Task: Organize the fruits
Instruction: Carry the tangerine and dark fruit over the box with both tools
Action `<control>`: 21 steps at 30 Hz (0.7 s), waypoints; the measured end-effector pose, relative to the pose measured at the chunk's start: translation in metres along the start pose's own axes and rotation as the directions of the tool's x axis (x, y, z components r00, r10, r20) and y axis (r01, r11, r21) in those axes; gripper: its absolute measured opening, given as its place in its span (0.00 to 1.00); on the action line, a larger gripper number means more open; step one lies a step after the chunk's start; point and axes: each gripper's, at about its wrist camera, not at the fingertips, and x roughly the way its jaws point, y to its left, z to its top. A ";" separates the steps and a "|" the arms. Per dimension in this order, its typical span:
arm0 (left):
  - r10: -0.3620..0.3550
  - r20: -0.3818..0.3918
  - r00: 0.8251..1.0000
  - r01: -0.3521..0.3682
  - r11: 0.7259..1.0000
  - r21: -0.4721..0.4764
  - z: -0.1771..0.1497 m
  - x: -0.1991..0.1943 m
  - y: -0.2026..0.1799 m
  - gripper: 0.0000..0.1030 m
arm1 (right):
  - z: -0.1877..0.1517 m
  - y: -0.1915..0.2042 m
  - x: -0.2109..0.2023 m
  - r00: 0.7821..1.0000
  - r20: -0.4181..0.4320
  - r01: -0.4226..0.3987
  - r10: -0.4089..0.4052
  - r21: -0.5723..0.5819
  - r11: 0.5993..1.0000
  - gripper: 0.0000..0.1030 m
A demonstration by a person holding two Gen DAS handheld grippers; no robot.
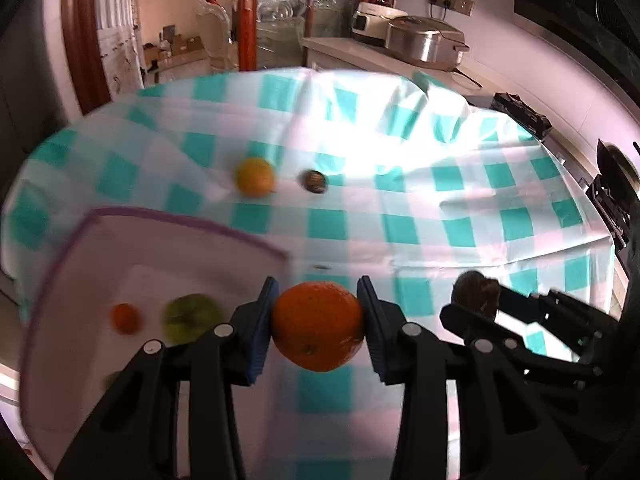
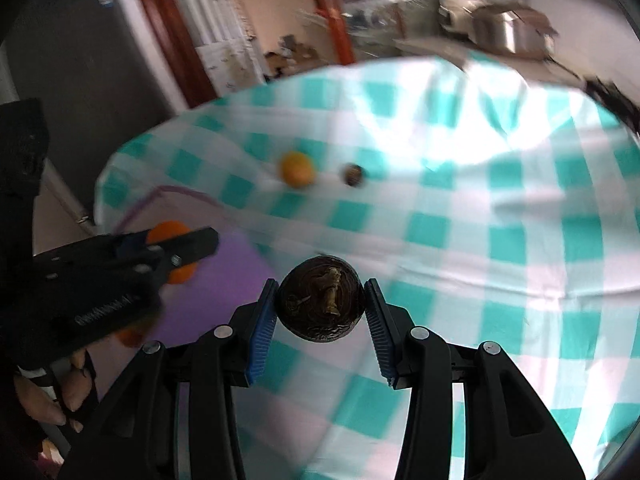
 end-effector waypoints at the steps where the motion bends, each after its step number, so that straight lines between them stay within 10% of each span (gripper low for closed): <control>1: 0.013 0.006 1.000 -0.013 1.000 0.001 -0.003 -0.011 0.010 0.40 | 0.004 0.019 -0.004 1.000 0.009 -0.016 0.016 -0.027 1.000 0.42; 21: 0.145 -0.169 0.975 -0.159 0.985 -0.071 -0.108 -0.048 0.182 0.40 | -0.025 0.204 0.053 0.984 -0.177 -0.066 0.004 -0.344 0.937 0.42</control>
